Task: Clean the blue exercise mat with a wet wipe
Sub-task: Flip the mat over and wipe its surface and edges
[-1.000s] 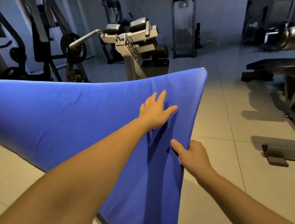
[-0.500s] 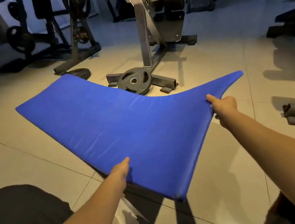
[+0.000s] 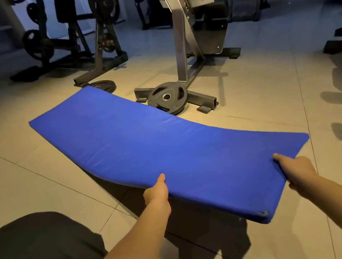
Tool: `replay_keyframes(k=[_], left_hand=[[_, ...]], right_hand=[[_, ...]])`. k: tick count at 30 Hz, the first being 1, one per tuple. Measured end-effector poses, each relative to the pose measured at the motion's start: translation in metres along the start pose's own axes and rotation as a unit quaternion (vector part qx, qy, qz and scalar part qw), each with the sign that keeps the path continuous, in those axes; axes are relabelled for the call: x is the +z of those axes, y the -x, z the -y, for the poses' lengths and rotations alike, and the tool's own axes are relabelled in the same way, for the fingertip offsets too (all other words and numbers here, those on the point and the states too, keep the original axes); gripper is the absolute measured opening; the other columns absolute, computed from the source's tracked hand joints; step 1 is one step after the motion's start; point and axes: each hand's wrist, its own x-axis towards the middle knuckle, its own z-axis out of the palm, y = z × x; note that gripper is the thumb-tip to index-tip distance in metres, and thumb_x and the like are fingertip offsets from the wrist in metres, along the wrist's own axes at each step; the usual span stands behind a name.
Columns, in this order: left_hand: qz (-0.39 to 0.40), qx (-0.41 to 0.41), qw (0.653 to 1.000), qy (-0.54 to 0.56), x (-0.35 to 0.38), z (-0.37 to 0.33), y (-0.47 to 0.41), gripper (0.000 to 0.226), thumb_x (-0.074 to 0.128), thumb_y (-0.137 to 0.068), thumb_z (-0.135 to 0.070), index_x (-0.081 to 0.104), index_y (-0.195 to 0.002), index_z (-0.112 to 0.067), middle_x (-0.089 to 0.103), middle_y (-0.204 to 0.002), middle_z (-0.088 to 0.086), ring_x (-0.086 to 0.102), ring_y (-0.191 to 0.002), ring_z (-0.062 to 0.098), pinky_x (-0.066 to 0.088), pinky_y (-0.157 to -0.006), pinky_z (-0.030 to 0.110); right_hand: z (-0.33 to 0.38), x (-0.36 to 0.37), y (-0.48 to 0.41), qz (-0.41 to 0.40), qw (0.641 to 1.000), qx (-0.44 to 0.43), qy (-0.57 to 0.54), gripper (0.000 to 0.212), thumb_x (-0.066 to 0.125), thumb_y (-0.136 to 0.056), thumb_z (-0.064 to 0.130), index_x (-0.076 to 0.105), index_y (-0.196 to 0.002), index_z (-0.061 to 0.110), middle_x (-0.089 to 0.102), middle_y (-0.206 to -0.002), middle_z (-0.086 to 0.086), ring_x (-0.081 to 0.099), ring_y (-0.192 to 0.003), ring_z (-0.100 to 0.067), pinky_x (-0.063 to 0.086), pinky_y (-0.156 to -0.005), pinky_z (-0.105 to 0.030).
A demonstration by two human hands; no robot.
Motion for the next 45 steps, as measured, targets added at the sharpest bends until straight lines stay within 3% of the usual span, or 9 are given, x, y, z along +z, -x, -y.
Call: replay_keyframes(k=[4, 7, 10, 13, 16, 23, 33, 39, 45], left_hand=[[-0.038, 0.046, 0.997, -0.041, -0.011, 0.01, 0.01, 0.033, 0.07, -0.097, -0.03, 0.059, -0.118, -0.007, 0.064, -0.093, 0.004, 0.063, -0.077, 0.025, 0.056, -0.078, 0.043], [-0.061, 0.063, 0.996, -0.036, -0.021, 0.014, 0.018, 0.038, 0.07, -0.097, -0.029, 0.06, -0.125, -0.005, 0.066, -0.109, 0.007, 0.065, -0.094, 0.031, 0.056, -0.086, 0.044], [-0.063, 0.054, 0.996, -0.026, -0.023, 0.019, 0.022, 0.031, 0.069, -0.098, -0.026, 0.058, -0.117, -0.005, 0.064, -0.113, 0.005, 0.063, -0.095, 0.029, 0.053, -0.083, 0.04], [-0.07, 0.041, 0.997, -0.003, -0.025, 0.021, 0.021, 0.026, 0.069, -0.099, -0.026, 0.055, -0.111, -0.007, 0.06, -0.107, 0.005, 0.06, -0.091, 0.028, 0.049, -0.081, 0.037], [-0.053, 0.011, 0.998, 0.008, -0.027, 0.02, 0.008, 0.041, 0.067, -0.1, -0.03, 0.055, -0.131, -0.006, 0.061, -0.116, 0.008, 0.063, -0.102, 0.033, 0.056, -0.091, 0.048], [0.025, -0.046, 0.999, -0.006, -0.004, 0.038, -0.013, 0.041, 0.058, -0.104, -0.033, 0.051, -0.139, -0.012, 0.063, -0.122, 0.01, 0.065, -0.092, 0.03, 0.056, -0.068, 0.048], [0.069, -0.066, 0.987, -0.132, 0.014, 0.056, -0.011, 0.037, 0.052, -0.106, -0.039, 0.048, -0.131, -0.012, 0.06, -0.124, 0.012, 0.064, -0.095, 0.033, 0.053, -0.055, 0.04], [0.055, -0.073, 0.971, -0.22, 0.013, 0.071, -0.002, 0.036, 0.049, -0.105, -0.046, 0.051, -0.12, -0.013, 0.063, -0.095, 0.01, 0.053, -0.056, 0.017, 0.035, -0.034, 0.019], [0.075, -0.076, 0.963, -0.249, -0.004, 0.092, -0.022, 0.039, 0.051, -0.104, -0.049, 0.058, -0.097, -0.011, 0.042, -0.065, 0.005, 0.028, -0.051, 0.016, 0.023, -0.046, 0.029]], right_hand=[[-0.049, 0.007, 0.0, 0.01, 0.995, -0.042, 0.085, 0.027, 0.056, -0.097, 0.021, 0.057, -0.081, -0.001, 0.057, -0.076, -0.015, 0.049, -0.063, -0.029, 0.037, -0.057, -0.033], [-0.041, 0.013, -0.015, 0.003, 0.994, -0.056, 0.096, 0.032, 0.061, -0.096, 0.024, 0.06, -0.08, -0.005, 0.062, -0.077, -0.022, 0.059, -0.07, -0.035, 0.043, -0.062, -0.04], [-0.014, 0.018, -0.032, 0.019, 0.996, -0.062, 0.059, 0.035, 0.063, -0.097, 0.027, 0.064, -0.101, -0.008, 0.063, -0.087, -0.022, 0.059, -0.074, -0.032, 0.045, -0.064, -0.04], [-0.003, 0.026, -0.035, 0.017, 0.995, -0.087, 0.054, 0.026, 0.062, -0.098, 0.026, 0.055, -0.084, 0.005, 0.053, -0.076, -0.015, 0.053, -0.071, -0.03, 0.04, -0.061, -0.037], [-0.005, 0.036, -0.031, 0.038, 0.993, -0.095, 0.066, 0.028, 0.06, -0.097, 0.023, 0.052, -0.077, 0.005, 0.055, -0.074, -0.011, 0.054, -0.07, -0.031, 0.039, -0.057, -0.033], [-0.006, 0.023, -0.042, 0.02, 0.992, -0.094, 0.076, 0.017, 0.057, -0.096, 0.017, 0.063, -0.101, 0.002, 0.064, -0.093, -0.008, 0.061, -0.083, -0.032, 0.046, -0.065, -0.035], [-0.037, -0.002, -0.07, -0.027, 0.995, -0.033, 0.086, 0.022, 0.06, -0.095, 0.016, 0.063, -0.096, -0.006, 0.066, -0.098, -0.019, 0.063, -0.084, -0.038, 0.054, -0.075, -0.049], [-0.044, -0.003, -0.078, -0.002, 0.996, 0.001, 0.088, 0.023, 0.055, -0.1, 0.019, 0.061, -0.106, -0.002, 0.064, -0.104, -0.015, 0.062, -0.093, -0.04, 0.055, -0.086, -0.05], [-0.057, 0.004, -0.082, 0.01, 0.995, -0.032, 0.092, 0.016, 0.054, -0.099, 0.02, 0.063, -0.105, 0.009, 0.067, -0.103, -0.01, 0.065, -0.096, -0.038, 0.056, -0.091, -0.053]])
